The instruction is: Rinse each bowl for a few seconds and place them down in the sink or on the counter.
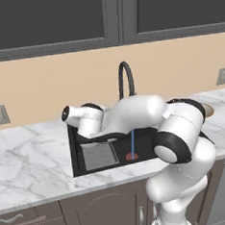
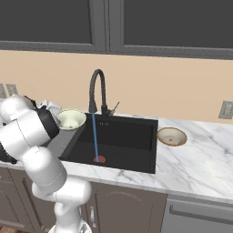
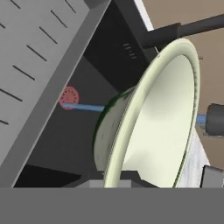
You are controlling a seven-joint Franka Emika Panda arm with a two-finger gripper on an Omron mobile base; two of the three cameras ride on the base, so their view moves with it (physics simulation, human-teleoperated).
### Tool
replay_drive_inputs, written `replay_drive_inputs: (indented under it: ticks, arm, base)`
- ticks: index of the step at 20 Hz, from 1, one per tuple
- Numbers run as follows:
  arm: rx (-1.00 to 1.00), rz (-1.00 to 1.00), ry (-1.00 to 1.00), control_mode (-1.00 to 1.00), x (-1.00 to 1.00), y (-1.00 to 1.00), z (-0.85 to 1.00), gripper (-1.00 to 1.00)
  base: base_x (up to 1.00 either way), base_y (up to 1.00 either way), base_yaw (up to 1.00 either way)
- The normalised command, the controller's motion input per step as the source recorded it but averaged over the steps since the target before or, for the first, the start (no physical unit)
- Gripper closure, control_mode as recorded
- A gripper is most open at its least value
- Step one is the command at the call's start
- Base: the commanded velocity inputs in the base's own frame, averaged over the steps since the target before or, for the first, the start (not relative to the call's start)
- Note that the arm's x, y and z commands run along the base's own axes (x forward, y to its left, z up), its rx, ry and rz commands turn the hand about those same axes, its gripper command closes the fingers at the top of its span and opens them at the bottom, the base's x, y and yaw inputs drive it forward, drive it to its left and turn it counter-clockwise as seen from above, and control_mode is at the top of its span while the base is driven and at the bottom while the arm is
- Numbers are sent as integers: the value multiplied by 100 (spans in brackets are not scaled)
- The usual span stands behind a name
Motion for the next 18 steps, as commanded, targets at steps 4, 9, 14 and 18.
replay_drive_inputs:
  ticks: [4, 9, 14, 18]
  arm:
    - [0, -14, 15, -100, 9, -23, -4, 100]
    - [0, -14, 11, -100, 4, -17, -4, 100]
    - [0, -13, 10, -100, 2, -8, -16, 100]
    - [0, -11, 8, -100, 11, -1, -21, 100]
  base:
    - [0, 0, 0]
    - [0, 0, 0]
    - [0, 0, 0]
    - [0, 0, 0]
